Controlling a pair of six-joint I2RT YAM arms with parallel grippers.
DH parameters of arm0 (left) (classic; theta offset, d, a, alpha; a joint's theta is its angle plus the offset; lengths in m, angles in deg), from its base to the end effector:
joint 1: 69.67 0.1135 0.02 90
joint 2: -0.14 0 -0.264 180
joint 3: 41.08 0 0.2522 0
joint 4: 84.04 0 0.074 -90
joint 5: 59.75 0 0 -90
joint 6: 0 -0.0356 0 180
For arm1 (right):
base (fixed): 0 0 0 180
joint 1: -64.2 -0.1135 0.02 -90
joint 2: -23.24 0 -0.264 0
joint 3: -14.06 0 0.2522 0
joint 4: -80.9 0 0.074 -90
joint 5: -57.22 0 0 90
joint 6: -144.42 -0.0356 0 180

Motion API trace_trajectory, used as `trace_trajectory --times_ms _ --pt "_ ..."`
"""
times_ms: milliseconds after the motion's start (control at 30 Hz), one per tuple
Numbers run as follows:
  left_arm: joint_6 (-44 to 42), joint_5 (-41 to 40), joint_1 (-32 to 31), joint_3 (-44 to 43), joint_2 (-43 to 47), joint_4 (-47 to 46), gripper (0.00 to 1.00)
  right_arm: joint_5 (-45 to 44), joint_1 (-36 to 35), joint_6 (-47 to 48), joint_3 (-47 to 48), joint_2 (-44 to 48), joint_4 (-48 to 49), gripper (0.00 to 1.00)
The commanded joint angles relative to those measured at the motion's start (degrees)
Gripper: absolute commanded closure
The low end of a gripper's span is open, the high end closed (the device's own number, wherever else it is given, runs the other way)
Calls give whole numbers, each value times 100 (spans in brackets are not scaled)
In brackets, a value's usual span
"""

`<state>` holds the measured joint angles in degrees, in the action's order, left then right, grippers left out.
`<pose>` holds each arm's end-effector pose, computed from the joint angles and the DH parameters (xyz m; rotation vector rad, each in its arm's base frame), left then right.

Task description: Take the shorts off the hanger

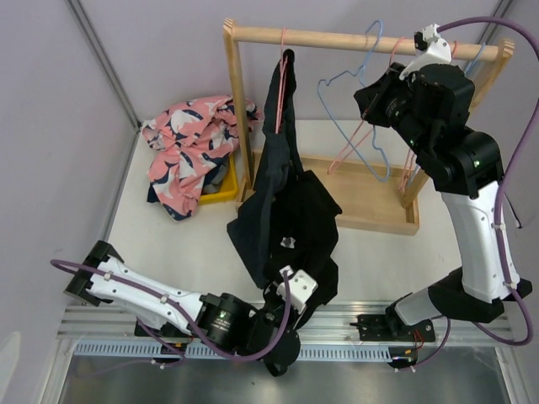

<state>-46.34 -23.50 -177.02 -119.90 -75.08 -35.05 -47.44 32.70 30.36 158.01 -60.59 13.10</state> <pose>-0.0534 -0.2673 0.3169 0.7037 1.9230 -0.5420 0.1963 0.1097 0.5802 0.0812 1.7243 0.5037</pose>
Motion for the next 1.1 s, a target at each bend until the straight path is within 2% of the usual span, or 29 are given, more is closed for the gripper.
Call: trace_trajectory --times_ms 0,133,167,267,300,433,500,533,567,600,633,667,700,767,867,900,933,967,1000,1033,1067 --pt "975 -732 -399 -656 -9 1018 100 103 284 164 77 -10 719 100" --pt "1434 -952 -550 -1104 -221 1750 100 358 531 6 -81 -107 825 100" --pt "1435 -996 -550 -1132 -212 1777 100 393 532 -55 -395 24 886 100" --pt "997 -1084 -559 -1141 7 1410 100 534 540 -126 -1073 349 1255 100" --pt "604 -1110 -542 -1089 86 1234 100 551 540 -152 -1414 541 1308 100" --pt "-146 -1190 -533 -1088 429 662 100 709 549 -170 -1943 851 1265 100" --pt "-261 -1269 -498 -1184 526 748 100 753 549 -161 -2041 1008 1195 100" --pt "-209 -1347 -497 -1246 535 923 100 780 549 -170 -2129 1079 1133 91" --pt "-35 -1461 -480 -1577 526 1665 100 806 549 -179 -2190 1140 1115 78" --pt "454 -1662 -462 -1728 517 2142 100 850 549 -187 -2252 1219 1106 58" --pt "712 -1751 -445 -2025 517 2643 100 885 540 -214 -2374 1385 1080 23" --pt "1036 -1839 -401 -2194 526 3744 100 868 549 -231 -2436 1492 1054 12" --pt "1675 -1927 -383 -2456 561 4242 100 877 540 -240 -2507 1588 1019 1" --pt "1804 -2095 -305 -2775 666 4781 100 842 549 -266 -2769 1947 939 1" --pt "500 -2183 -155 -3118 1017 4189 100 710 549 -293 -3261 2527 939 0" --pt "-645 -2226 -137 -3214 1236 3333 100 588 549 -302 -3376 2660 887 1" --pt "-1222 -2331 -128 -3319 1360 2829 100 534 549 -319 -3464 2783 860 1" --pt "-2664 -2367 -137 -3338 1483 2188 100 490 549 -311 -3631 2993 825 1" --pt "-3531 -2446 -137 -3277 1632 1442 100 412 549 -319 -3702 3091 755 1" --pt "-4366 -2568 -128 -3137 1921 -392 100 393 558 -319 -3746 3162 703 1" --pt "-6585 -2752 -137 -2805 2080 -1629 100 367 549 -311 -3781 3276 650 1"
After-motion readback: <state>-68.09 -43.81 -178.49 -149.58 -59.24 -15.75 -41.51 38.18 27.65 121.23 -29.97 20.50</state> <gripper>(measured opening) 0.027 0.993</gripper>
